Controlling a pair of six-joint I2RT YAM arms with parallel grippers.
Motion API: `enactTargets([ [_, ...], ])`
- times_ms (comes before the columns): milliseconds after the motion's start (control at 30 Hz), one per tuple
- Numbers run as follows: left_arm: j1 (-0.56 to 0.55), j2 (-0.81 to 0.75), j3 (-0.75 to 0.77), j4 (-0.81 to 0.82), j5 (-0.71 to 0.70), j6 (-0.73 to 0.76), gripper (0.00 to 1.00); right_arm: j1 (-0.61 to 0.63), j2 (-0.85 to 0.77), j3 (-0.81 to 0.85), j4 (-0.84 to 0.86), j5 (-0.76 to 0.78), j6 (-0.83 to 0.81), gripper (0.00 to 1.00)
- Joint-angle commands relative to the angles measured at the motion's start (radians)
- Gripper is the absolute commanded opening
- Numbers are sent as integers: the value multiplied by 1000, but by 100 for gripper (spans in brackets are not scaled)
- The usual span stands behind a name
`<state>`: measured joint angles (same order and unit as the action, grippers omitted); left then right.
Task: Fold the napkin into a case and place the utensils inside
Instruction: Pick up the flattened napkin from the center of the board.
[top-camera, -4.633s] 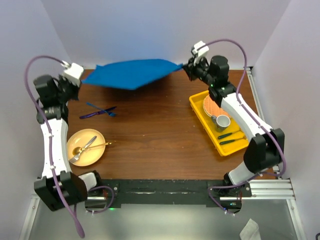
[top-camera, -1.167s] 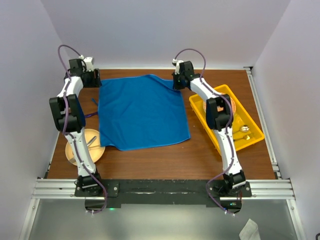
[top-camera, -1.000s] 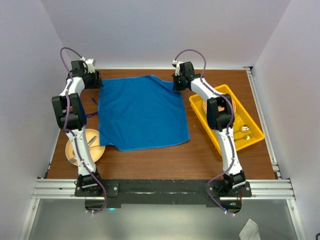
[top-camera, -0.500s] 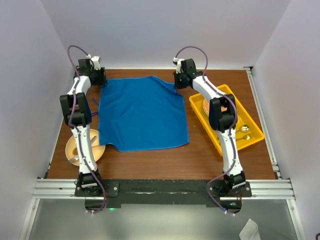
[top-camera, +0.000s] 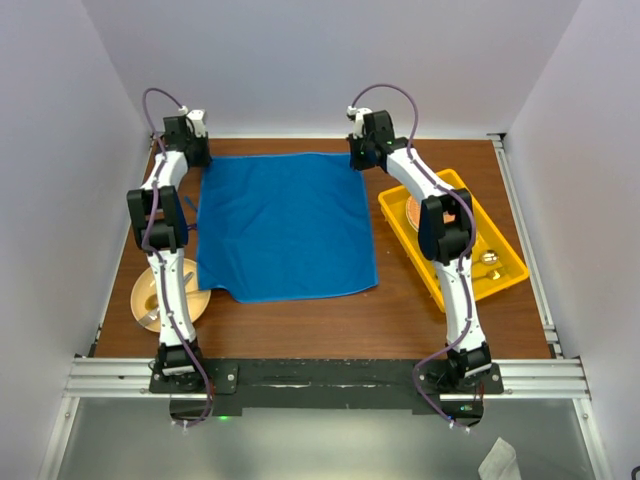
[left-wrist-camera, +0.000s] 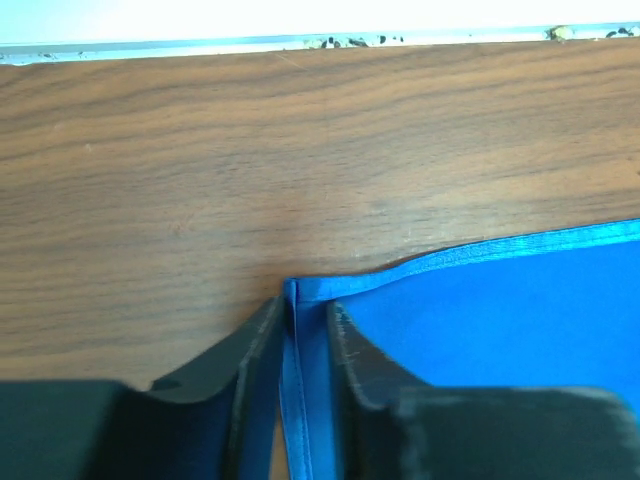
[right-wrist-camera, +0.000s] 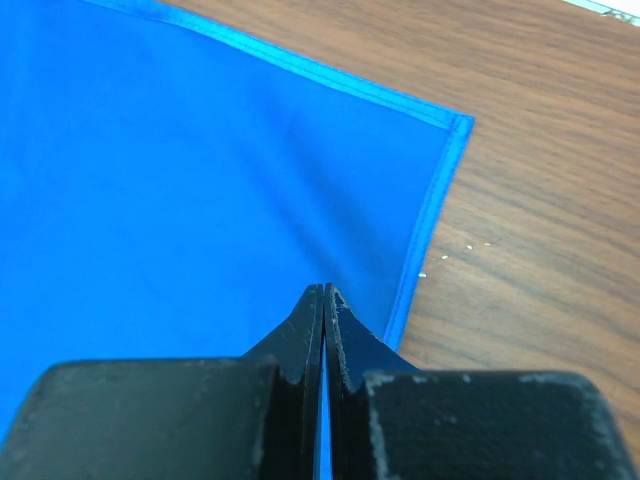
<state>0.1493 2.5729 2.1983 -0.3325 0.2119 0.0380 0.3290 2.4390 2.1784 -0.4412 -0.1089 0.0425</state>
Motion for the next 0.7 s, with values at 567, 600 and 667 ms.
enactTargets([
  [567,-14,-103,-69,-56,44,82,0,-15,213,210,277,205,79,65],
  [600,-14,-108,-74,-63,43,83,0,-15,222,218,288,218,80,65],
  [667,-13,-123,-83,-66,44,85,0,-13,242,242,289,227,77,64],
])
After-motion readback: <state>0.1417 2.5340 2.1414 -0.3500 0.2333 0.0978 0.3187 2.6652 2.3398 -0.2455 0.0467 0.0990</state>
